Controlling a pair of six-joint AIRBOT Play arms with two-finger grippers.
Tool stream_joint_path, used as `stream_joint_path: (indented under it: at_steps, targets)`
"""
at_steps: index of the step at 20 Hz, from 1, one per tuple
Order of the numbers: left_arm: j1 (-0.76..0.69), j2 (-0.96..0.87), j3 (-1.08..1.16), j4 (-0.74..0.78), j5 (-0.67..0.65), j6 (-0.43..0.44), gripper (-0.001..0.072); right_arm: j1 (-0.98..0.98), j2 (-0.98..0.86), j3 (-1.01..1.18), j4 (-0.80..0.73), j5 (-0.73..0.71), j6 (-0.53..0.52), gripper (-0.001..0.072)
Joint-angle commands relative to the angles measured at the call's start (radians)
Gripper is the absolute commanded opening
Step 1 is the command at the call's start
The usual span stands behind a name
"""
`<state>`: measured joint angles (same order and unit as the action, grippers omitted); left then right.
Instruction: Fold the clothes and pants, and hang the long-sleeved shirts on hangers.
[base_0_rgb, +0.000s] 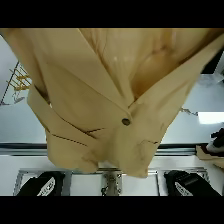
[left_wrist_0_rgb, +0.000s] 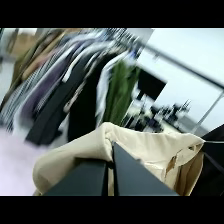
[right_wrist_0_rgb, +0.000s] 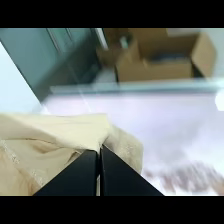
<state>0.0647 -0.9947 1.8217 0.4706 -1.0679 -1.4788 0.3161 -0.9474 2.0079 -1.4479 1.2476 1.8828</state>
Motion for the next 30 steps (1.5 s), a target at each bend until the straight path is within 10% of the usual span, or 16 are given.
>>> stream_joint_path:
  at_steps: [1, 9, 14, 23, 25, 26, 30]
  targets:
    - [-0.001, -0.176, -0.011, 0.144, -0.274, -0.089, 0.0013, 0.000, -0.171, -0.012, -0.094, 0.278, -0.003, 0.0007]
    - [-0.326, -0.231, -0.439, 0.691, -0.500, -0.106, 0.0014, 0.077, -0.236, -0.354, -0.116, 0.521, -0.003, 0.0007]
    - [-0.490, -0.256, -0.644, 0.746, -0.376, -0.107, 0.0014, 0.149, -0.203, -0.521, -0.116, 0.441, 0.080, 0.0007]
    - [-0.372, -0.307, -0.461, 0.732, -0.374, -0.134, 0.0029, 0.146, -0.208, -0.525, -0.119, 0.387, 0.093, 0.0009]
    - [-0.373, -0.307, -0.439, 0.732, -0.395, -0.128, 0.0628, 0.146, -0.208, -0.525, -0.119, 0.388, 0.093, 0.0009]
    - [-0.374, -0.307, -0.430, 0.735, -0.397, -0.116, 0.0720, 0.146, -0.208, -0.525, -0.119, 0.393, 0.093, 0.0009]
    - [-0.322, -0.307, -0.328, 0.758, -0.398, -0.068, 0.0720, 0.146, -0.209, -0.525, -0.119, 0.391, 0.093, 0.0009]
